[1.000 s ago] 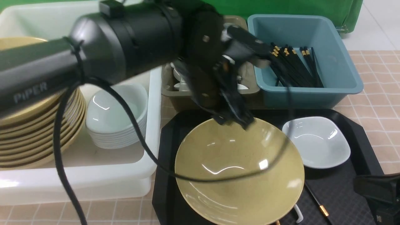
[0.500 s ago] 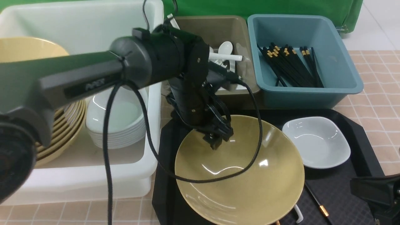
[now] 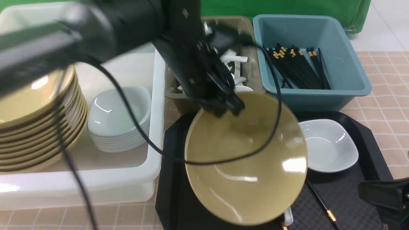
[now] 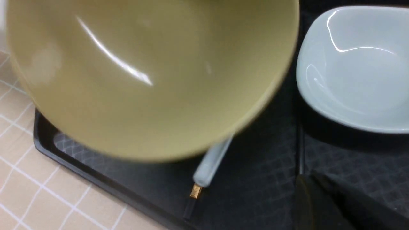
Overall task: On brown table put chopsticks spoon bowls plates into blue grey white boxes.
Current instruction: 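Place the tan bowl onto the bowl stack in the left bin with the left gripper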
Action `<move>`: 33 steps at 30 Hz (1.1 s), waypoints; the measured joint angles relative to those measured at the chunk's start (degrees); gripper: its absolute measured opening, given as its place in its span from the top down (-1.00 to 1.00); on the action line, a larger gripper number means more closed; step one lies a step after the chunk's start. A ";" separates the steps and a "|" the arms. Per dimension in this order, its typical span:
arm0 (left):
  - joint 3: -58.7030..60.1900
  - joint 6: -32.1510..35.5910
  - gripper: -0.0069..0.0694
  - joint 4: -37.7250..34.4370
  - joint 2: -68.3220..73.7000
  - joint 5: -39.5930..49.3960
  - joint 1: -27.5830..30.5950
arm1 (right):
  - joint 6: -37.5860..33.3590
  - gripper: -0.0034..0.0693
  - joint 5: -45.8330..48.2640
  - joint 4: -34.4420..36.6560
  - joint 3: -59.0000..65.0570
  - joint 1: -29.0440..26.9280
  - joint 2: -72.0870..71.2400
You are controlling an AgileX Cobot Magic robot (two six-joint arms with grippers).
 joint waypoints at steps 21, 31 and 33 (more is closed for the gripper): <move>12.70 -9.15 0.80 -3.61 -26.72 -6.96 59.81 | -0.01 0.70 -0.05 0.00 0.00 0.64 0.00; 19.04 -6.90 0.11 -9.59 -22.88 -14.20 63.90 | -0.01 0.69 -0.55 0.05 0.00 2.40 0.00; 19.20 -6.90 -0.23 -10.01 -23.30 -14.28 63.72 | -0.01 0.69 -0.67 0.62 0.00 2.40 0.00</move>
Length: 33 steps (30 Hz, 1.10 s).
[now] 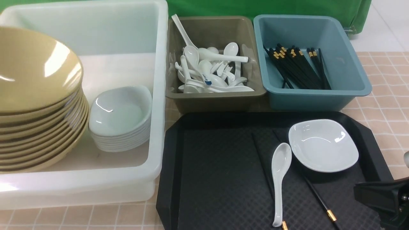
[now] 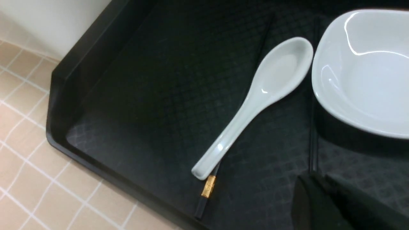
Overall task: On brown table put chopsticks spoon bowls plates into blue grey white boxes.
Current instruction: 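Place the tan bowl onto the bowl stack in the left bin with the left gripper, then reach down and grasp the white spoon resting in the bowl with the right gripper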
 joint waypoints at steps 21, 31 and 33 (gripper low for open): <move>5.49 20.78 0.70 -5.46 -24.92 10.06 -41.17 | 1.37 0.19 2.18 1.97 -1.80 2.98 15.08; 40.31 11.29 0.81 13.83 -34.65 14.41 -53.17 | 22.22 -0.07 1.07 -22.70 -19.35 20.85 38.68; 44.02 8.03 0.81 16.18 -38.46 10.21 -53.17 | 29.18 -0.09 0.68 -29.05 -22.83 22.69 42.23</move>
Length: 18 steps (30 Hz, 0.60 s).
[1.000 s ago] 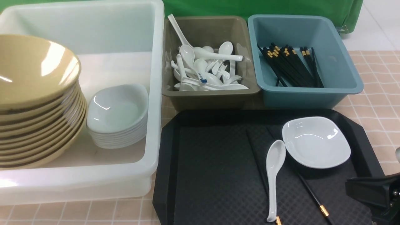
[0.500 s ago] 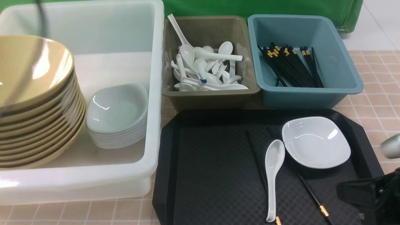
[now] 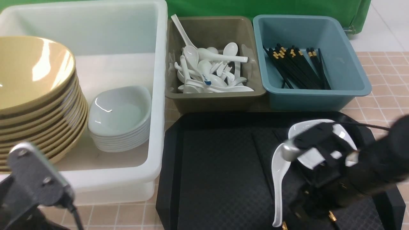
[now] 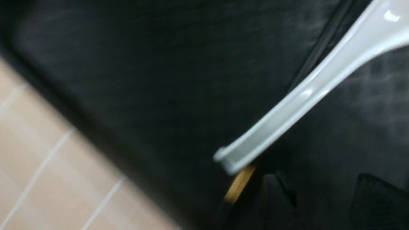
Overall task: On brown table put chopsticks spoon bowls plates into blue grey white boxes.
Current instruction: 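Reach down and grasp the white spoon resting in the bowl with the right gripper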
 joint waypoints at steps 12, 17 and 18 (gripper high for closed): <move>12.24 -7.03 0.81 3.20 -22.03 -21.86 0.00 | 17.52 -0.15 -10.84 -4.73 -7.50 0.94 10.98; 12.90 -7.03 0.81 4.68 -24.40 -24.09 0.00 | 17.17 -0.01 -11.73 -4.39 -7.56 1.00 13.27; 12.95 -7.03 0.81 4.74 -24.58 -24.27 0.00 | 16.66 0.09 -11.87 -4.24 -7.61 1.00 13.34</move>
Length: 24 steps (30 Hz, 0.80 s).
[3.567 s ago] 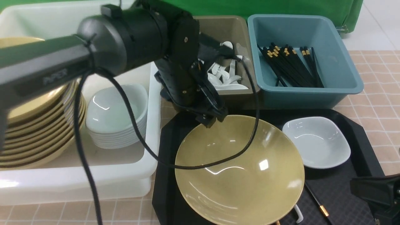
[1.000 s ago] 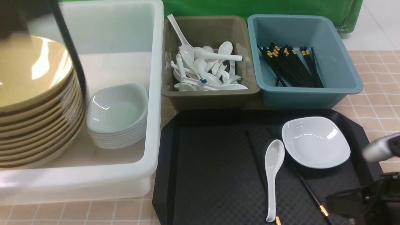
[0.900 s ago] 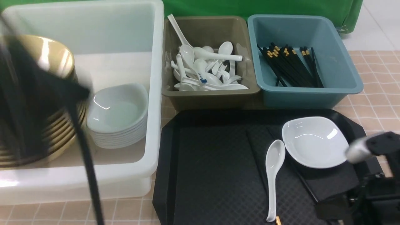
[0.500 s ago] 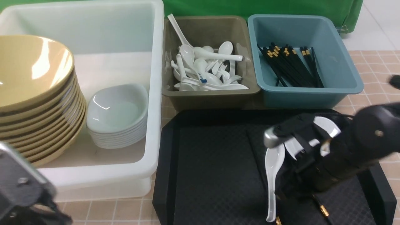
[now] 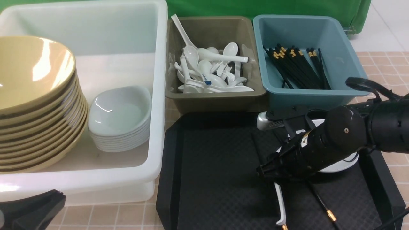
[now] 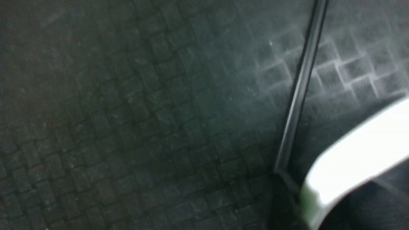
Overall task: On brown table put chopsticks spoon bowls plates into blue grey white boxes.
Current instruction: 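Reach down and grasp the white spoon resting in the bowl with the right gripper, then place the white spoon into the bin of spoons with the right gripper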
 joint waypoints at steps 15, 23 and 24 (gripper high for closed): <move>0.07 0.05 0.81 2.11 -0.18 -2.23 0.00 | -6.91 0.68 -2.51 0.06 -4.88 0.06 -10.90; 0.07 0.05 0.81 3.21 -0.18 -5.64 0.00 | -13.67 0.66 -27.27 0.17 -19.82 0.01 -2.86; 0.12 0.05 0.81 3.21 -0.18 -5.64 0.00 | -14.77 0.61 -27.28 0.23 -23.29 -0.18 -0.46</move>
